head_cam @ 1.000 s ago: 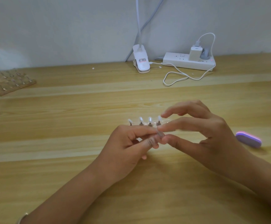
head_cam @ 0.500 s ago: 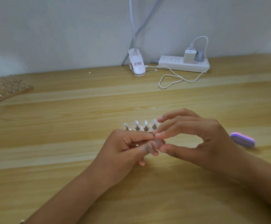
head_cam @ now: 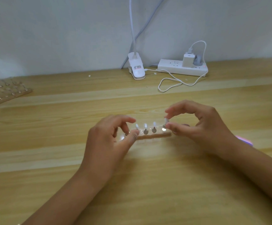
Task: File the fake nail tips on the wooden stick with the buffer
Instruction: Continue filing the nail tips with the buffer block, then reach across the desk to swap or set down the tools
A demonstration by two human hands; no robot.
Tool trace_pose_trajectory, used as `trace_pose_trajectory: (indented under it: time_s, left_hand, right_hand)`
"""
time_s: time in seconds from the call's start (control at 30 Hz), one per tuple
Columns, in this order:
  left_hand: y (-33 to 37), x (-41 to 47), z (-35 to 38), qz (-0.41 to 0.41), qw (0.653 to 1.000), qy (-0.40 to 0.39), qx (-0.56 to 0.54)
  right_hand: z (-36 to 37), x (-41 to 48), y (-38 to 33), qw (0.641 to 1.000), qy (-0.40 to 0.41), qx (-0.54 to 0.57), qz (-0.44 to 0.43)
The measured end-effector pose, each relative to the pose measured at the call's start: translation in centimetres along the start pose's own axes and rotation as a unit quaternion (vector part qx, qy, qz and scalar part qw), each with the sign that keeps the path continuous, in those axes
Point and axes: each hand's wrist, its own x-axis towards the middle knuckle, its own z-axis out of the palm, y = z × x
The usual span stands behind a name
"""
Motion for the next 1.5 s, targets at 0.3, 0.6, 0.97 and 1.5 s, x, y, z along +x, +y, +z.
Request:
trace_pose_trajectory:
  time_s: [0.3,0.6,0.97,1.5]
  left_hand:
    - [-1.9,1.4,-1.1,-0.078,0.981,-0.12,0.134]
    - [-3.7,4.0,-0.9,-0.058,0.98,-0.167,0.088]
    - [0.2,11.7,5.8,-0.011,0.993,-0.117,0.006]
    - [11.4,17.4,27.2,0.215,0.926,-0.286,0.116]
  right_hand:
    - [0.4,0.2,1.0,0.998,-0.013,-0.068,0.003]
    - [0.4,2.2,0.9,0.955,-0.134,-0.265,0.013]
    - [-9.2,5.7,3.8,0.929,-0.049,-0.338,0.146]
    - [-29.7,7.7,19.5,0.752,0.172,-0.354,0.529]
